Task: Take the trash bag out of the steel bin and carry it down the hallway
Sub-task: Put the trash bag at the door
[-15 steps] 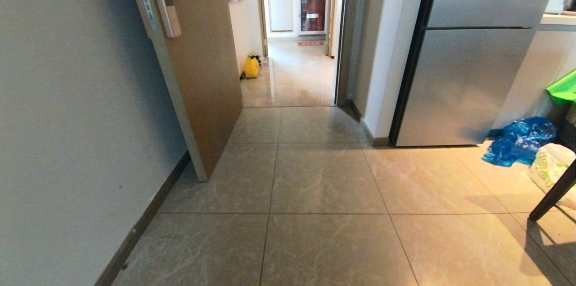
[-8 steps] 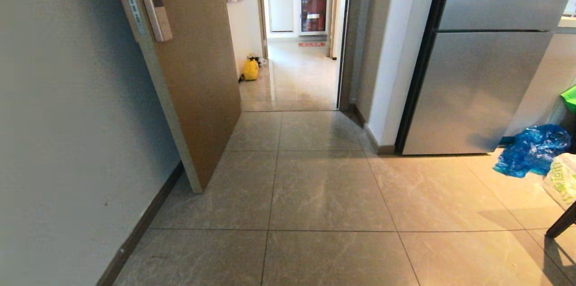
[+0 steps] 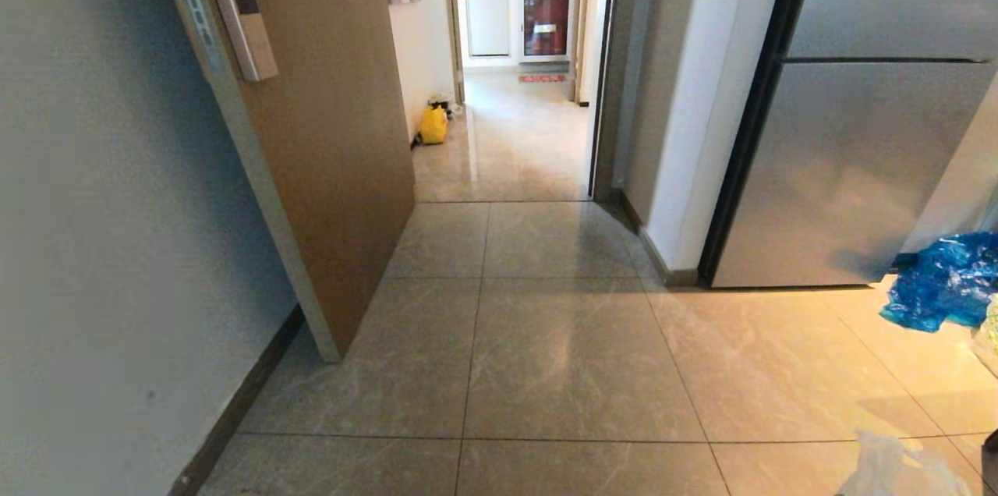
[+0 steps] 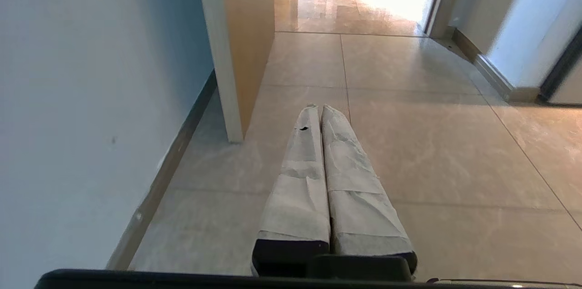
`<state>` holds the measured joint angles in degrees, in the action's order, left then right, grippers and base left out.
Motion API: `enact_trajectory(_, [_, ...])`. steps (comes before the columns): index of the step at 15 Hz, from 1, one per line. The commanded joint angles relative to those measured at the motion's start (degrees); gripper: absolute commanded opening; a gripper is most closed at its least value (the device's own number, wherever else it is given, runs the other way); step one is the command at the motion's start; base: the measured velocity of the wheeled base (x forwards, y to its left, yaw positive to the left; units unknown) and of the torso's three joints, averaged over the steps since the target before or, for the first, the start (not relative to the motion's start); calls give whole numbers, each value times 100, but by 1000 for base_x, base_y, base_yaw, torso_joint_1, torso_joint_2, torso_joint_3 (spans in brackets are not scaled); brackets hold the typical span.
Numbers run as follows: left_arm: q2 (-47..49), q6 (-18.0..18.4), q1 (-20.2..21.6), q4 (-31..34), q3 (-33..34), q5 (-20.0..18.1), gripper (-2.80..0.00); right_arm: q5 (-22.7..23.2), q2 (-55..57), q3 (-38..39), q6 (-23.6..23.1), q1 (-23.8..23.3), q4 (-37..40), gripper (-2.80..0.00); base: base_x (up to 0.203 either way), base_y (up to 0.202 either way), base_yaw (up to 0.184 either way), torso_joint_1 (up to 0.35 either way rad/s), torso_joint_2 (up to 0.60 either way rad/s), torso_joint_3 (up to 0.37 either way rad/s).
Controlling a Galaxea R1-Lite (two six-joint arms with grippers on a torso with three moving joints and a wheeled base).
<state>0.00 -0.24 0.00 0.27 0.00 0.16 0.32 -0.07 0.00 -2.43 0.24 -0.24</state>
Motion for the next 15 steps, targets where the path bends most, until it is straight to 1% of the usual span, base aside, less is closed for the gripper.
enact_trajectory(1, [0,-2,0,0,0,2,-280,3,7,0,-4,3,-3,-280,196,0,2,2,2,1])
enact_trajectory(15, [0,-11,0,0,0,2,-280,3,7,0,-4,3,-3,-280,192,0,0,2,2,3])
